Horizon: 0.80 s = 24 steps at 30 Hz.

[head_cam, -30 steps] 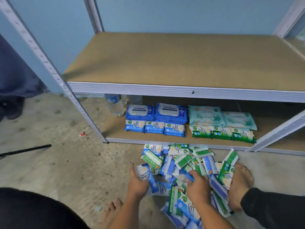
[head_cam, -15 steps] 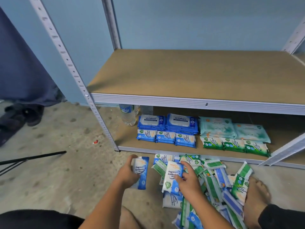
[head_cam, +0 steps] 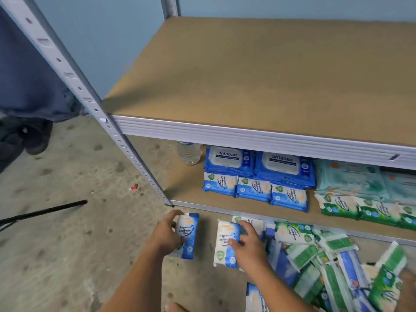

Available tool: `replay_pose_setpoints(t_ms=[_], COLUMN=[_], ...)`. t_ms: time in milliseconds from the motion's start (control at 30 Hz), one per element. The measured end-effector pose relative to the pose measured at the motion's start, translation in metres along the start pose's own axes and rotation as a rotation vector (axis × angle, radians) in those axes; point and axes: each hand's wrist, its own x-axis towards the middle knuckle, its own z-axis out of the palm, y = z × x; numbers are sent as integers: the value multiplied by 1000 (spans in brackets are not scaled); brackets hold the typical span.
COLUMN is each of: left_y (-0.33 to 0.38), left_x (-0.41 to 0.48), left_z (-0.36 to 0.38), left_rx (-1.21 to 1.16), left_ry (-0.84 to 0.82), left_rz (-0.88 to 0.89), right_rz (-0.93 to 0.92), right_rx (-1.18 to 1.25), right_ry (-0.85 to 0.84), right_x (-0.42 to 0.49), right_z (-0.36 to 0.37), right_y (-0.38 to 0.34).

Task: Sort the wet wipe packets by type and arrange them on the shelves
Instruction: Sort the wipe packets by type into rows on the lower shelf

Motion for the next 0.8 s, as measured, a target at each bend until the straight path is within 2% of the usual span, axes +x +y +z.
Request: replay_pose_setpoints(t_ms=[200, 367, 800], left_y=[-32, -39, -49], left_x=[49, 64, 71], left_z=[16, 22, 34], left_rx=[21, 93, 247], left_ry=[2, 23, 170], left_rz=[-72, -59, -22], right_rz=[73, 80, 85], right_rx=[-101, -203, -579], right_ry=[-28, -4, 59], right_x=[48, 68, 75], right_z=[45, 71, 87], right_y=[12, 13, -4])
